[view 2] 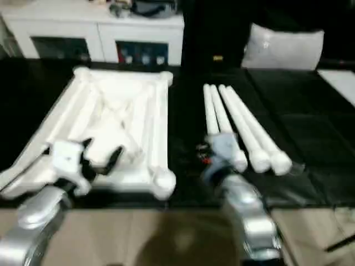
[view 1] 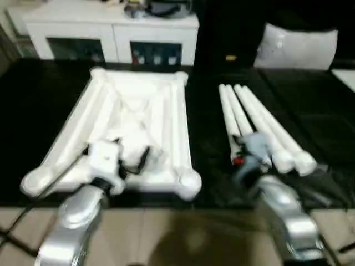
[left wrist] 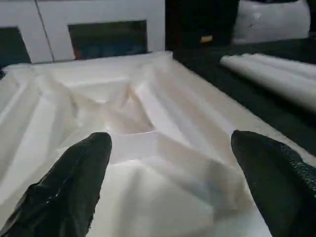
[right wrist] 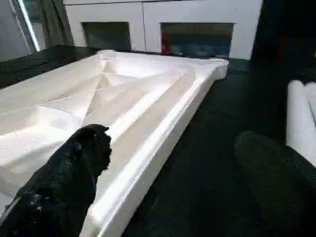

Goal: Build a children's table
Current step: Move to table, then move table base

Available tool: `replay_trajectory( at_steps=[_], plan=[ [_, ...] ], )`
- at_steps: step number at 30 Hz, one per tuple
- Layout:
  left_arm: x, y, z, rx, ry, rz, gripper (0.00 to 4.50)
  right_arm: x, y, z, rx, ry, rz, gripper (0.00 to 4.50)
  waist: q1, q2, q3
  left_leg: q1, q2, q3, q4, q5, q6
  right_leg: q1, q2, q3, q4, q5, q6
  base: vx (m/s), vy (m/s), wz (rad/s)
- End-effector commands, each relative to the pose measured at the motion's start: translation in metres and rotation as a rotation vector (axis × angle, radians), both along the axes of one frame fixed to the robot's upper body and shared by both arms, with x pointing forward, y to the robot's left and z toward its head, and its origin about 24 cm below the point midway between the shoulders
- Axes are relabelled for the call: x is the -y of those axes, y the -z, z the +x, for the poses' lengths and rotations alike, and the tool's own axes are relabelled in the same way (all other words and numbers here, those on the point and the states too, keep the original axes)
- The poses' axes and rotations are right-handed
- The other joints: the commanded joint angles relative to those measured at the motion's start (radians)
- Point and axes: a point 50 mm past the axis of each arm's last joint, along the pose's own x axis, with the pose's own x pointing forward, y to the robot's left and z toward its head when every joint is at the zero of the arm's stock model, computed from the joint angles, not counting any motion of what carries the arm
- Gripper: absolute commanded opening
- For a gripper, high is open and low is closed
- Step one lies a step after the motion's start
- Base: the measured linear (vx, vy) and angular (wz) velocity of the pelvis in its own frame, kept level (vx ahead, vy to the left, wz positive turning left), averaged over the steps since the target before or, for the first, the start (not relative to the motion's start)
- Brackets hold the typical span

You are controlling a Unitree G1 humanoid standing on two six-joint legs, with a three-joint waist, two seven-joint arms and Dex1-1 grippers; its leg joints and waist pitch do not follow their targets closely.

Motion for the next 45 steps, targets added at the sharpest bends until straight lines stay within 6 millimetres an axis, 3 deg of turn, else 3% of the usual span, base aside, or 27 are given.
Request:
replay_trajectory(
  at_steps=[1,2,3,4,5,6,7,8,9,10,11,12,13,14,15,16,17,18,20,21,22,24,26,30,34,39,45],
  plan=[
    [0.007,-0.004,0.0,0.019,0.028,-0.012,4.43,0.015,-0.001,0.001,0.018,0.063,-0.048,4.5,-0.018,0.024,-0.041,0.095,0.139,-0.079,-0.119,-0.002,0.464,-0.084,-0.03,0.014,-0.016,0.071,0.063,0.12,-0.018,0.05],
    [0.007,-0.005,-0.001,0.021,0.027,-0.015,4.43,0.016,0.0,0.002,0.022,0.071,-0.06,4.5,-0.014,-0.006,-0.027,0.053,0.087,-0.013,-0.123,-0.135,0.363,-0.057,-0.044,0.032,-0.101,0.155,0.008,0.069,-0.063,-0.02],
    [0.007,-0.005,-0.001,0.021,0.025,-0.017,4.43,0.016,0.001,0.002,0.017,0.072,-0.057,4.5,0.012,-0.04,-0.02,0.006,0.01,0.044,-0.087,-0.318,0.214,0.005,-0.101,0.092,-0.221,-0.126,-0.022,0.069,-0.063,-0.02],
    [0.007,-0.005,-0.001,0.021,0.027,-0.019,4.43,0.015,0.001,0.002,0.016,0.072,-0.059,4.5,0.034,-0.039,-0.017,0.014,-0.013,0.049,-0.016,-0.286,0.159,0.022,-0.159,0.149,-0.264,-0.338,-0.054,0.067,-0.085,-0.05],
    [0.007,-0.005,-0.001,0.02,0.028,-0.018,4.43,0.015,0.001,0.002,0.016,0.072,-0.059,4.5,0.052,-0.048,-0.03,-0.041,0.01,0.01,0.05,-0.13,0.107,0.095,-0.212,0.181,-0.28,-0.572,-0.12,0.11,-0.06,0.01],
    [0.007,-0.005,0.0,0.019,0.029,-0.015,4.43,0.015,0.002,0.001,0.015,0.072,-0.06,4.5,0.062,-0.045,-0.029,-0.051,0.012,0.001,0.047,-0.059,0.084,0.098,-0.188,0.176,-0.273,-0.528,-0.163,0.11,-0.06,0.01],
    [0.008,-0.006,0.002,0.027,0.04,-0.026,4.43,0.013,0.003,0.0,0.002,0.062,-0.051,4.5,0.063,-0.034,-0.032,-0.06,0.015,0.0,0.032,-0.025,0.082,0.105,-0.168,0.159,-0.262,-0.448,-0.193,0.118,-0.035,0.02],
    [0.008,-0.006,0.003,0.025,0.045,-0.02,4.43,0.012,0.004,-0.001,-0.005,0.053,-0.045,4.5,0.062,-0.014,-0.032,-0.061,0.023,0.006,-0.028,0.088,0.077,0.098,-0.111,0.1,-0.239,-0.263,-0.218,0.13,0.007,0.03],
    [0.008,-0.007,0.004,0.023,0.048,-0.016,4.43,0.012,0.004,-0.001,-0.009,0.047,-0.041,4.5,0.056,0.012,-0.034,-0.028,0.045,0.011,-0.083,0.174,0.083,0.054,-0.056,0.049,-0.201,-0.052,-0.188,0.13,0.007,0.03],
    [0.008,-0.007,0.005,0.023,0.056,-0.007,4.43,0.011,0.004,-0.002,-0.014,0.041,-0.031,4.5,0.051,0.026,-0.051,0.014,0.07,-0.005,-0.071,0.241,0.117,0.018,-0.034,0.038,-0.153,0.15,-0.159,0.146,0.038,0.03],
    [0.008,-0.008,0.006,0.025,0.064,0.002,4.43,0.011,0.004,-0.002,-0.016,0.038,-0.025,4.5,0.047,0.034,-0.073,0.041,0.073,-0.022,-0.052,0.358,0.141,0.004,-0.036,0.039,-0.128,0.28,-0.151,0.143,0.029,-0.01],
    [0.007,-0.01,0.007,0.037,0.098,0.032,4.43,0.011,0.003,-0.004,-0.012,0.024,-0.014,4.5,0.052,0.031,-0.085,0.049,0.074,-0.04,-0.025,0.623,0.175,-0.013,-0.038,0.045,-0.111,0.479,-0.122,0.143,0.029,-0.01],
    [0.006,-0.012,0.007,0.035,0.124,0.035,4.43,0.011,0.001,-0.005,0.005,0.004,-0.008,4.5,0.055,0.015,-0.086,0.048,0.065,-0.042,-0.007,0.815,0.151,-0.026,-0.039,0.062,-0.107,0.598,-0.094,0.095,0.037,0.02],
    [0.005,-0.012,0.007,0.033,0.138,0.031,4.43,0.012,0.0,-0.005,0.012,-0.005,-0.007,4.5,0.057,0.011,-0.084,0.037,0.055,-0.034,-0.008,0.825,0.13,-0.018,-0.04,0.067,-0.109,0.625,-0.092,0.0,0.0,0.0],
    [0.005,-0.014,0.006,0.025,0.177,0.026,4.43,0.013,-0.001,-0.005,0.015,-0.017,-0.018,4.5,0.062,0.005,-0.078,0.009,0.031,-0.011,-0.022,0.719,0.079,0.005,-0.041,0.066,-0.115,0.643,-0.09,0.0,0.0,0.0],
    [0.004,-0.015,0.005,0.023,0.196,0.027,4.43,0.013,-0.001,-0.004,0.014,-0.021,-0.025,4.5,0.064,0.005,-0.075,0.0,0.03,-0.006,-0.03,0.635,0.053,0.01,-0.045,0.066,-0.117,0.632,-0.091,0.0,0.0,0.0],
    [0.003,-0.015,0.003,0.016,0.235,0.046,4.43,0.014,-0.001,-0.004,0.011,-0.04,-0.029,4.5,0.064,0.005,-0.066,-0.01,0.039,-0.001,-0.047,0.442,0.007,0.015,-0.054,0.065,-0.128,0.558,-0.099,0.0,0.0,0.0],
    [0.002,-0.015,0.001,0.011,0.266,0.064,4.43,0.015,-0.001,-0.004,0.01,-0.056,-0.032,4.5,0.059,0.008,-0.051,-0.013,0.049,0.002,-0.067,0.223,-0.031,0.013,-0.06,0.066,-0.145,0.417,-0.114,0.0,0.0,0.0],
    [0.001,-0.015,-0.001,-0.002,0.301,0.067,4.43,0.017,-0.001,-0.003,0.009,-0.067,-0.055,4.5,0.052,0.006,-0.038,-0.011,0.06,0.003,-0.093,-0.042,-0.065,0.018,-0.073,0.072,-0.163,0.217,-0.137,-0.078,-0.011,-0.03],
    [0.001,-0.013,-0.003,-0.025,0.32,0.066,4.43,0.018,0.0,-0.001,0.009,-0.082,-0.08,4.5,0.05,0.005,-0.034,-0.01,0.062,0.003,-0.098,-0.095,-0.067,0.019,-0.077,0.075,-0.168,0.164,-0.141,-0.085,-0.013,-0.05],
    [0.001,-0.012,-0.004,-0.031,0.324,0.069,4.43,0.019,0.0,-0.001,0.016,-0.081,-0.091,4.5,0.048,0.003,-0.022,-0.003,0.065,0.006,-0.113,-0.23,-0.07,0.01,-0.079,0.082,-0.185,-0.029,-0.139,-0.094,-0.017,-0.04],
    [0.001,-0.011,-0.003,-0.032,0.323,0.075,4.43,0.02,0.0,0.0,0.015,-0.079,-0.092,4.5,0.045,0.004,-0.011,0.005,0.066,0.01,-0.119,-0.327,-0.074,-0.003,-0.084,0.088,-0.204,-0.212,-0.13,-0.093,-0.021,-0.01],
    [0.002,-0.008,-0.004,-0.033,0.324,0.078,4.43,0.02,0.001,0.001,0.011,-0.078,-0.093,4.5,0.045,0.005,-0.008,0.011,0.066,0.009,-0.121,-0.362,-0.083,-0.007,-0.087,0.091,-0.214,-0.307,-0.114,-0.074,-0.021,-0.02],
    [0.009,-0.005,-0.016,-0.073,0.461,0.059,4.43,0.019,0.003,-0.008,0.004,-0.235,-0.121,4.5,0.045,0.007,-0.014,-0.002,0.068,0.008,-0.123,-0.287,-0.064,-0.002,-0.083,0.092,-0.205,-0.212,-0.12,-0.016,-0.005,-0.01],
    [0.012,-0.004,-0.024,-0.142,0.597,0.058,4.43,0.021,0.003,-0.018,0.001,-0.389,-0.172,4.5,0.047,0.01,-0.018,-0.005,0.07,0.01,-0.118,-0.236,-0.038,-0.002,-0.08,0.092,-0.197,-0.105,-0.148,0.0,0.0,0.0],
    [0.013,-0.002,-0.029,-0.19,0.768,0.129,4.1,0.033,-0.001,-0.021,-0.02,-0.474,-0.21,4.5,0.045,0.013,-0.029,-0.007,0.067,0.016,-0.102,-0.075,0.016,0.007,-0.075,0.085,-0.175,0.16,-0.207,0.0,0.0,0.0],
    [0.01,0.006,-0.023,-0.263,0.883,0.206,3.57,0.037,-0.003,-0.028,-0.049,-0.591,-0.25,4.5,0.044,0.014,-0.033,-0.007,0.066,0.02,-0.097,-0.05,0.039,0.009,-0.076,0.084,-0.171,0.207,-0.224,0.0,0.0,0.0]
  ],
)
